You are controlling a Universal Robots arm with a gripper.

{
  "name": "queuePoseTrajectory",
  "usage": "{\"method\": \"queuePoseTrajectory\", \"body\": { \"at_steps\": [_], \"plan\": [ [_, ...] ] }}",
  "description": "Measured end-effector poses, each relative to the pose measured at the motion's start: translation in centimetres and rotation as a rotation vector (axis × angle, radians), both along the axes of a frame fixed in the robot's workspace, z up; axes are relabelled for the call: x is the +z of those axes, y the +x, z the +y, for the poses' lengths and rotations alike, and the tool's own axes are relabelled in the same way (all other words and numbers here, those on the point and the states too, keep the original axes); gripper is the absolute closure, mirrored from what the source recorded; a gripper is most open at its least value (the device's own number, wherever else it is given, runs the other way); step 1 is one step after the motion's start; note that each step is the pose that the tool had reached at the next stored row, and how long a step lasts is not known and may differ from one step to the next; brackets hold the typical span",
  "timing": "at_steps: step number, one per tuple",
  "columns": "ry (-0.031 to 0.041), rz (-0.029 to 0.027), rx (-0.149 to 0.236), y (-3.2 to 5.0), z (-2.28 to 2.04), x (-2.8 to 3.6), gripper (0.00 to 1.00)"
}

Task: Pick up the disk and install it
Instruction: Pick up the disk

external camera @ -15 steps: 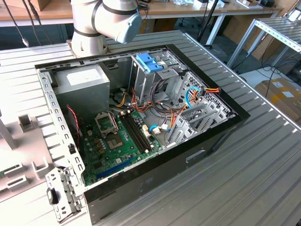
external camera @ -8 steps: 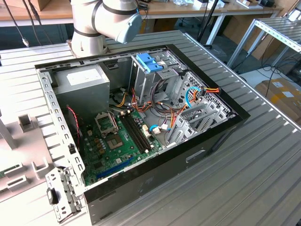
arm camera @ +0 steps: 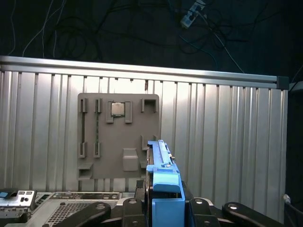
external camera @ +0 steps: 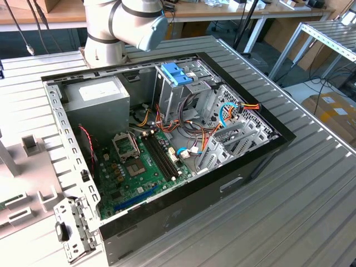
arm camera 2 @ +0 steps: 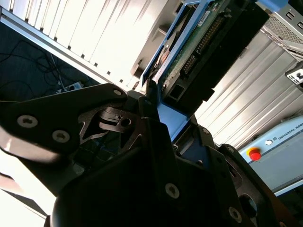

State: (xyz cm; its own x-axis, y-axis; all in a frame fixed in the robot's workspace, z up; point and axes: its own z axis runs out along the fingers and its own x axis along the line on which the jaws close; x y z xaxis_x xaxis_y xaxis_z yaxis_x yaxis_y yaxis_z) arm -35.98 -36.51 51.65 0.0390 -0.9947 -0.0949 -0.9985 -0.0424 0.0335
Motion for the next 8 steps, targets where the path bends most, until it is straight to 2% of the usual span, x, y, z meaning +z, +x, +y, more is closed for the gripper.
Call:
{"method": "queuePoseTrajectory", "body": {
  "at_steps": [8],
  "plan": [
    [0.0, 0.0, 0.0, 0.28, -0.27, -0.03, 0.63]
  ]
}}
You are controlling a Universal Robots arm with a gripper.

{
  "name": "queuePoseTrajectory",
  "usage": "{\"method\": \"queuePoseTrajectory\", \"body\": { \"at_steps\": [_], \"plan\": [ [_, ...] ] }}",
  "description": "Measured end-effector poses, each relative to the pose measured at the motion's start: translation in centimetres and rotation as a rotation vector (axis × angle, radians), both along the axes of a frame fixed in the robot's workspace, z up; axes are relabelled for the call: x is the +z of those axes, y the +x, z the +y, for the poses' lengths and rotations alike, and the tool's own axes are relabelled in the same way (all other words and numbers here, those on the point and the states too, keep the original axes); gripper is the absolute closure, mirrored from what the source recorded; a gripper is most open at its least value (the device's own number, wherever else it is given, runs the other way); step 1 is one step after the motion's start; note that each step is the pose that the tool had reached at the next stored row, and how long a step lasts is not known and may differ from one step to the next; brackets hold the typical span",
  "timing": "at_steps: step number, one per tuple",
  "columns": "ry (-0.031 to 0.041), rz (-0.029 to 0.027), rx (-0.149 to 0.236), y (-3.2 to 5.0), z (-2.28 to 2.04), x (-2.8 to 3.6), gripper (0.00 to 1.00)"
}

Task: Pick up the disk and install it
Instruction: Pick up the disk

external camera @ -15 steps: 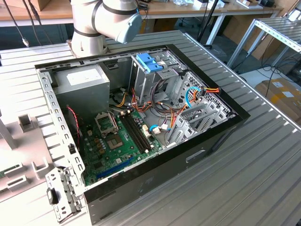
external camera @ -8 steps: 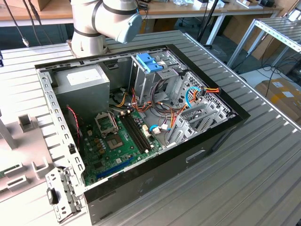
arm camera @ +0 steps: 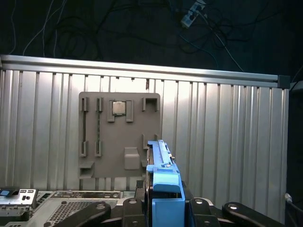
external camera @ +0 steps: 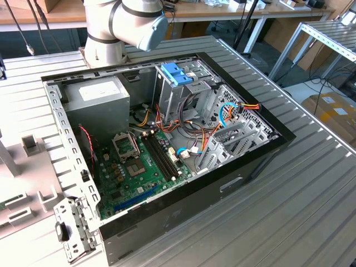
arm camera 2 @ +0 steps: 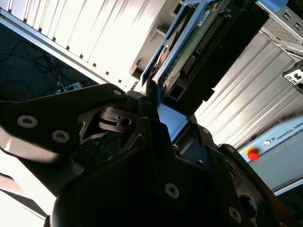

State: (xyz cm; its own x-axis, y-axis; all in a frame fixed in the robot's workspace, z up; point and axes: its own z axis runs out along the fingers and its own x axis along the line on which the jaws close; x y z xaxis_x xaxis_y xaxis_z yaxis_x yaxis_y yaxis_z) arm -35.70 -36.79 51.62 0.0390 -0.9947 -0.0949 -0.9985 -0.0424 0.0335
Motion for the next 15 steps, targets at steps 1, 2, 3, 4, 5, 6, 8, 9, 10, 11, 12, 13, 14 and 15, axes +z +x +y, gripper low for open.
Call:
{"method": "queuePoseTrajectory", "body": {
  "at_steps": [1, 2, 3, 4, 5, 6, 8, 9, 10, 11, 12, 13, 14, 15],
  "plan": [
    [0.0, 0.0, 0.0, 0.01, -0.03, 0.0, 0.63],
    [-0.0001, 0.0002, 0.0, 0.02, -0.05, 0.0, 0.63],
    [0.0, 0.0, 0.0, 0.04, -0.1, -0.01, 0.63],
    [0.0, 0.0, 0.0, 0.05, -0.13, -0.01, 0.63],
    [0.0, 0.0, 0.0, 0.06, -0.16, -0.01, 0.63],
    [0.0, 0.0, 0.0, 0.08, -0.2, -0.01, 0.63],
    [0.0, 0.0, 0.0, 0.09, -0.27, -0.02, 0.63],
    [0.0, 0.0, 0.0, 0.11, -0.29, -0.02, 0.63],
    [0.0, 0.0, 0.0, 0.16, -0.33, -0.02, 0.63],
    [0.0, 0.0001, 0.0, 0.19, -0.38, -0.02, 0.63],
    [0.0, 0.0001, 0.0, 0.21, -0.39, -0.02, 0.63],
    [0.0, 0.0, 0.0, 0.23, -0.4, -0.02, 0.63],
    [0.0001, -0.0001, 0.0, 0.24, -0.42, -0.03, 0.63],
    [0.0001, -0.0002, 0.0, 0.26, -0.43, -0.04, 0.63]
  ]
}}
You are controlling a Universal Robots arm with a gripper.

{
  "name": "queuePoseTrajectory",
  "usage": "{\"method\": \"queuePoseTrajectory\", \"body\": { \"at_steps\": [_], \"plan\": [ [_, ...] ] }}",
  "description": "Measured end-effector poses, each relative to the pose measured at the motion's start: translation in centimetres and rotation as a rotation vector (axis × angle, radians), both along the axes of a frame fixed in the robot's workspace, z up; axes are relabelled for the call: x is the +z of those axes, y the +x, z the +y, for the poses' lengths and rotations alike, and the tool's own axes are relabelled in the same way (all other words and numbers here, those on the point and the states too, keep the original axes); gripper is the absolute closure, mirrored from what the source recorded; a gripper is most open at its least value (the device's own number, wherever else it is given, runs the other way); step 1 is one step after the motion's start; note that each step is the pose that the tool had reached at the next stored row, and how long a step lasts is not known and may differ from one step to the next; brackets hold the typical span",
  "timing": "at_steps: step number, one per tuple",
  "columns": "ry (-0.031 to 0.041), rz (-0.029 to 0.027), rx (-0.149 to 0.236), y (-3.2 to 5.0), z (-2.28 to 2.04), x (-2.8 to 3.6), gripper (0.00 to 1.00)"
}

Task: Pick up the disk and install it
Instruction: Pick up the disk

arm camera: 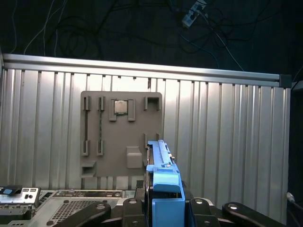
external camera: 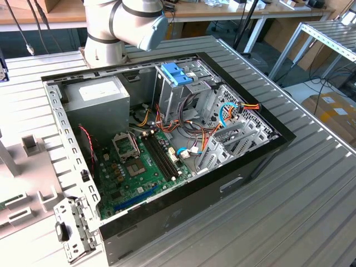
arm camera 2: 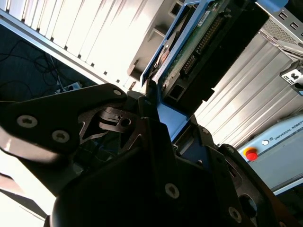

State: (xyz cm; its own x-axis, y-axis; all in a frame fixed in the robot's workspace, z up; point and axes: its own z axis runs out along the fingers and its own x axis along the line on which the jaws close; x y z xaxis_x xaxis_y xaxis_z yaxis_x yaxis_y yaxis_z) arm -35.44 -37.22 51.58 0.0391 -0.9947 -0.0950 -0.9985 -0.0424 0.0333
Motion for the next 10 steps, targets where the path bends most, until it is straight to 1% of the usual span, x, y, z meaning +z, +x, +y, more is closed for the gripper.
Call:
{"method": "queuePoseTrajectory", "body": {
  "at_steps": [10],
  "plan": [
    [-0.0001, 0.0002, 0.0, 0.27, -0.09, -0.01, 0.63]
  ]
}}
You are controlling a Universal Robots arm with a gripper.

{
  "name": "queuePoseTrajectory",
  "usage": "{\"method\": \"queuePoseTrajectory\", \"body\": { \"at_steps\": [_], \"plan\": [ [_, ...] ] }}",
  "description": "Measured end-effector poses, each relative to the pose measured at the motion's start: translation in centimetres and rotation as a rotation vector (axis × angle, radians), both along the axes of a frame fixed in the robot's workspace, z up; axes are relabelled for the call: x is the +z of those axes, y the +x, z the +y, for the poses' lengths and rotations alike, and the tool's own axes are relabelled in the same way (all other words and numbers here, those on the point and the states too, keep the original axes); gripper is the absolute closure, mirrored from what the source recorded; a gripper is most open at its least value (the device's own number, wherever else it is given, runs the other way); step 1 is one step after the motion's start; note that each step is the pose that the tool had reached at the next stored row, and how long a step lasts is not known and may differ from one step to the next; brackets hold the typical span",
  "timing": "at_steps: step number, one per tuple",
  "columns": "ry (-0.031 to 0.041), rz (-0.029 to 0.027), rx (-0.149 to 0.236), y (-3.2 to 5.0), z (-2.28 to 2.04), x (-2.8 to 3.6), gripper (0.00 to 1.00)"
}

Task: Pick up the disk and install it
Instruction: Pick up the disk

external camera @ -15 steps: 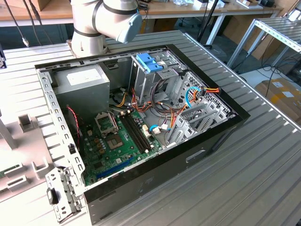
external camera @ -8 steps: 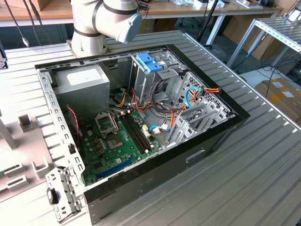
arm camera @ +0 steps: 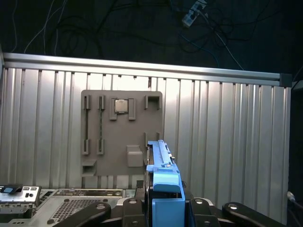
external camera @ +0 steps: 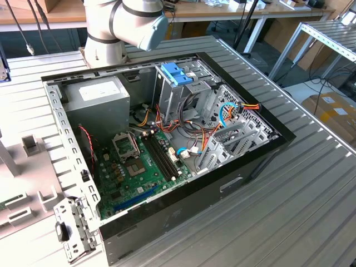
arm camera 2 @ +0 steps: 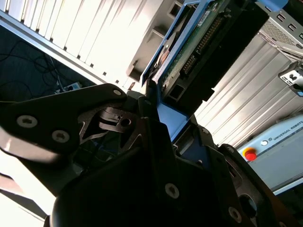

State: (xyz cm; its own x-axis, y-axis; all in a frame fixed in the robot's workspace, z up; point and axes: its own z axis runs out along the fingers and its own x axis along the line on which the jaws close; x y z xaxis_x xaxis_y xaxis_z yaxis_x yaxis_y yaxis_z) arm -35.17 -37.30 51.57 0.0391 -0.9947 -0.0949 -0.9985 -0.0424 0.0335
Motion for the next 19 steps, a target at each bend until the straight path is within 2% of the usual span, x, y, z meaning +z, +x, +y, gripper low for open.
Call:
{"method": "queuePoseTrajectory", "body": {
  "at_steps": [12, 19],
  "plan": [
    [0.0, 0.0, 0.0, 0.48, -0.18, -0.03, 0.63],
    [0.0, 0.0001, 0.0, 0.89, -0.6, -0.08, 0.63]
  ]
}}
